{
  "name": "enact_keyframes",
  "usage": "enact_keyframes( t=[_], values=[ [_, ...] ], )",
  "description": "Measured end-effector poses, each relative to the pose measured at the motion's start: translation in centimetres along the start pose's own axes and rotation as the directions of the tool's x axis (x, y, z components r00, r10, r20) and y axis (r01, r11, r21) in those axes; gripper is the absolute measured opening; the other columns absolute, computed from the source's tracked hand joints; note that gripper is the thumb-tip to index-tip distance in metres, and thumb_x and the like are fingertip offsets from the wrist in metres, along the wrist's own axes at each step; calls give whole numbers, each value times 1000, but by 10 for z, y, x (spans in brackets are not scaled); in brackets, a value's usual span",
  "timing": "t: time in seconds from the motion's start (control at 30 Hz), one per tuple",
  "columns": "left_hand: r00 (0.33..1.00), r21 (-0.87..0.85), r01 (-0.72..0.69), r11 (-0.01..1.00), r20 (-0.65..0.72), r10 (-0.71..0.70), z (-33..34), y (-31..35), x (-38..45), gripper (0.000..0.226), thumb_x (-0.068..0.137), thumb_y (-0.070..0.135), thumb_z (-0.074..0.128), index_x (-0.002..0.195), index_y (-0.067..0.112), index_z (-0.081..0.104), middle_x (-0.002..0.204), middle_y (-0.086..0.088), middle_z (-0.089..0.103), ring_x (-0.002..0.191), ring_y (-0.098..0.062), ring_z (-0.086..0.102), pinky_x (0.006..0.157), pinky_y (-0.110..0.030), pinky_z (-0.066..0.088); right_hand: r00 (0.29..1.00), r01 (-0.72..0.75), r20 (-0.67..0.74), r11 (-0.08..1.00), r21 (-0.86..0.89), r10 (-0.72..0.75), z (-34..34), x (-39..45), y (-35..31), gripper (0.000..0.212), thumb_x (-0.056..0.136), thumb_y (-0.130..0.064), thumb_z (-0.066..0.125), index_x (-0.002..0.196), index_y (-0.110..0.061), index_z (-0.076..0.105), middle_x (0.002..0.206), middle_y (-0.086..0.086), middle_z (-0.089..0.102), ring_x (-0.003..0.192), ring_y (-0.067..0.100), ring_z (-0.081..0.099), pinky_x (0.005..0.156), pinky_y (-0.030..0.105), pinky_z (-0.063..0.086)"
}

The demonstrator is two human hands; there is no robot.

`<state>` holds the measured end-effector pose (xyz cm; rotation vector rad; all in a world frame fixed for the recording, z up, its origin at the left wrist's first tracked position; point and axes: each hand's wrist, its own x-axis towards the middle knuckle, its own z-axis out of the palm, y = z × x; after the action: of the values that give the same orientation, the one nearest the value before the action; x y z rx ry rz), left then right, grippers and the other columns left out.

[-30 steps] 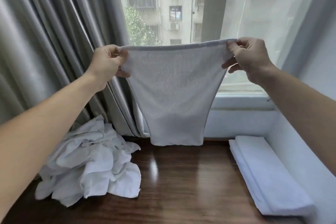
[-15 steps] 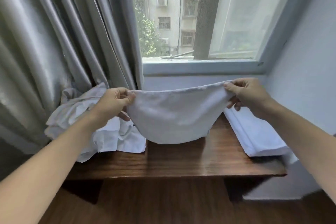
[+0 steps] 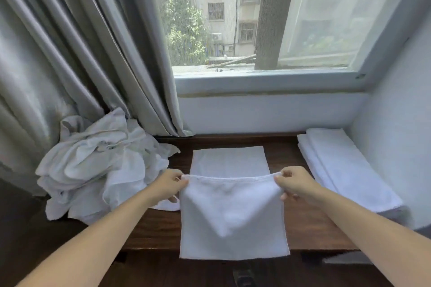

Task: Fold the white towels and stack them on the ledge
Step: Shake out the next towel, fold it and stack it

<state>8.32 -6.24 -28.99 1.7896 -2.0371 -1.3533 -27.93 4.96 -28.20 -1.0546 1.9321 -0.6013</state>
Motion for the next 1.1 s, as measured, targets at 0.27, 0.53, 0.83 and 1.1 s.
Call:
enact_keyframes(
  t=[0.27,0.53,0.83,1.1],
  values=[
    [964,-207,52,977,-245,-104,4,0,155,30,85,50,64,73,22,64,58,9,57,61,-19,56,61,-36,47,998,-46,-45,999,25,47,-4,169,-10,27,101,-29,61,86,-7,65,68,20,66,39,13,51,43,25,38],
    [885,-258,192,947,-371,-280,51,-3,211,21,98,25,61,87,9,70,82,-5,68,74,-20,59,59,-27,42,990,-21,-138,994,-111,6,41,240,21,22,97,-29,65,91,-10,75,89,9,72,94,30,67,80,37,54],
    [883,-352,178,919,-356,-307,56,-7,227,27,96,26,65,72,15,61,66,2,56,60,-11,46,54,-27,35,981,155,-92,972,-175,-173,46,250,19,22,96,-16,65,80,-2,69,101,9,64,95,23,59,77,27,38],
    [882,-537,165,827,-294,-367,49,-7,240,38,92,25,68,63,13,46,66,-6,32,64,-19,30,61,-31,23,989,102,-95,986,-131,-115,46,264,11,22,99,-23,64,101,-5,76,106,4,66,100,21,61,75,20,35]
  ],
)
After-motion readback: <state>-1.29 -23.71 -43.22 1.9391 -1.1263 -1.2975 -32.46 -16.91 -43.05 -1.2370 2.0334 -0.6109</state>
